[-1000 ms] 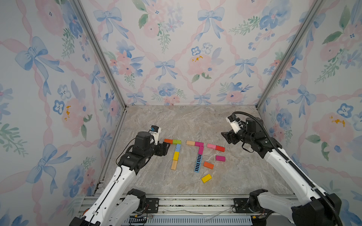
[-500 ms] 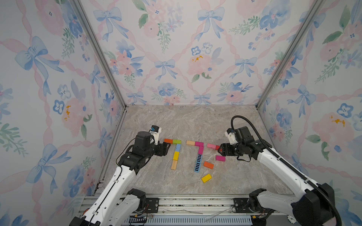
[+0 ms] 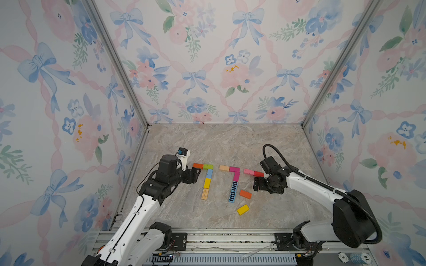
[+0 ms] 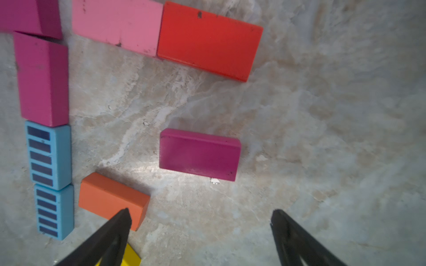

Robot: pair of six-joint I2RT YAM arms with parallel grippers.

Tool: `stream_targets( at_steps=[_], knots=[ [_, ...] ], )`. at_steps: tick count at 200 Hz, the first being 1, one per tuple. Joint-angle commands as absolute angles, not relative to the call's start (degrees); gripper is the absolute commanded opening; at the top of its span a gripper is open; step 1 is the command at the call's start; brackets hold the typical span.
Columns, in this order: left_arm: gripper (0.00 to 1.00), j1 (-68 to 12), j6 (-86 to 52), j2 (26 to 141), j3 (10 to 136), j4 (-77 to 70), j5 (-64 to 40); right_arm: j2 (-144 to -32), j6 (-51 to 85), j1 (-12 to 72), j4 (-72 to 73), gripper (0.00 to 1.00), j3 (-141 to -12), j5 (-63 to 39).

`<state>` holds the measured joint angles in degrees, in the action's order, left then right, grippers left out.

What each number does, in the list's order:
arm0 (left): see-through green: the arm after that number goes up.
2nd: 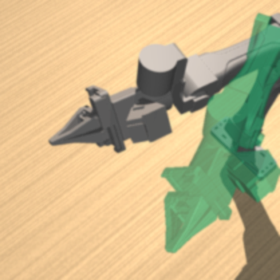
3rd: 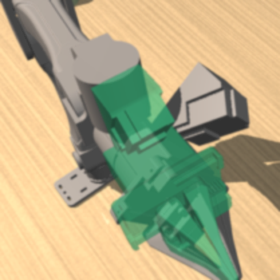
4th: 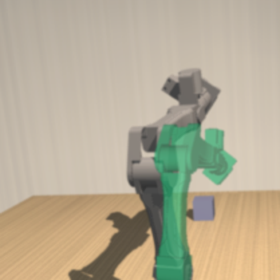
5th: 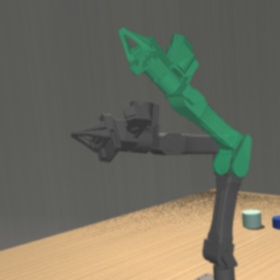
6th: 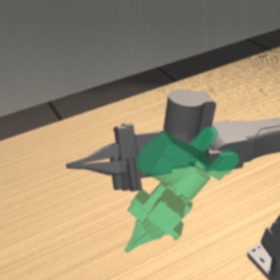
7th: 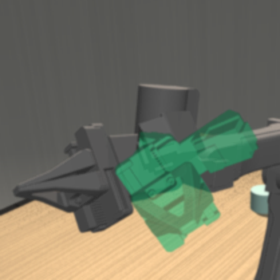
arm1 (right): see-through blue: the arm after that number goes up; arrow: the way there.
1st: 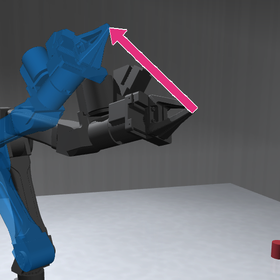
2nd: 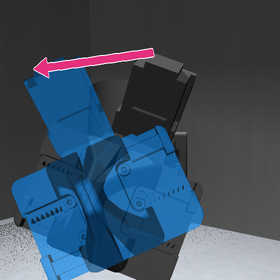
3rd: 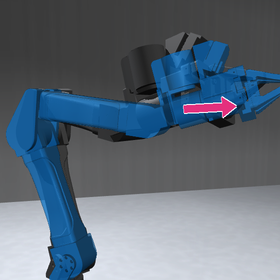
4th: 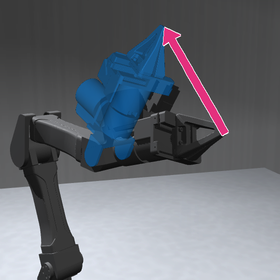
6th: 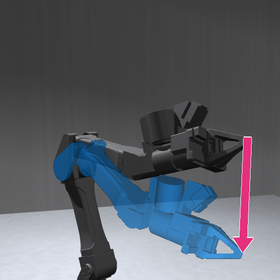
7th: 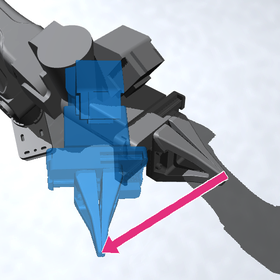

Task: Assemble the number 7 with building blocks
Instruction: Adjust the building block at the center of the board.

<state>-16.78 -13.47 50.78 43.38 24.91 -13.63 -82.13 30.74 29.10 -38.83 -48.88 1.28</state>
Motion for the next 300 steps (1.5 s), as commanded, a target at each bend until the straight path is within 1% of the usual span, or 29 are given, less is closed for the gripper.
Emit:
stream_targets(
  at_steps=[1,24,55,69,120,135,159,209,237,255,281,300],
  knots=[
    [0.78,-16.2,-12.5,49.9,42.6,24.3,-14.9,-85.2,31.7,30.4,-39.3,0.97,-52.1,6.1],
    [0.78,-16.3,-12.5,49.7,42.6,24.3,-15.1,-88.5,32.2,30.7,-38.2,0.97,-53.6,6.7],
    [0.78,-16.3,-12.4,49.7,42.6,24.3,-15.2,-91.8,32.9,31.2,-37.1,1.00,-54.9,7.4],
    [0.78,-16.3,-12.4,49.7,42.6,24.3,-15.3,-92.9,32.9,31.3,-36.8,0.98,-55.3,7.9],
    [0.78,-16.3,-12.3,49.6,42.6,24.3,-15.4,-96.3,32.8,30.4,-34.7,0.80,-54.8,6.6],
    [0.78,-16.3,-12.3,49.5,42.6,24.3,-15.4,-96.7,32.7,30.1,-34.4,0.78,-54.4,6.2],
    [0.78,-16.3,-12.3,49.5,42.6,24.3,-15.4,-97.0,32.4,29.5,-33.6,0.67,-53.8,5.3],
    [0.78,-16.3,-12.4,49.4,42.6,24.3,-15.2,-95.1,30.5,29.1,-35.5,0.58,-53.0,5.8],
    [0.78,-16.3,-12.4,49.4,42.6,24.3,-15.4,-89.9,25.6,29.3,-38.4,0.58,-53.1,6.2],
    [0.78,-16.3,-12.4,49.5,42.6,24.3,-15.6,-88.4,17.5,29.3,-41.7,0.59,-55.4,4.5],
    [0.78,-16.3,-12.4,49.6,42.6,24.1,-15.8,-92.1,5.1,30.8,-49.5,0.59,-61.7,0.9],
    [0.78,-16.3,-12.4,49.4,42.6,24.1,-15.8,-97.2,-1.6,34.2,-54.5,0.61,-64.8,4.1]
  ],
)
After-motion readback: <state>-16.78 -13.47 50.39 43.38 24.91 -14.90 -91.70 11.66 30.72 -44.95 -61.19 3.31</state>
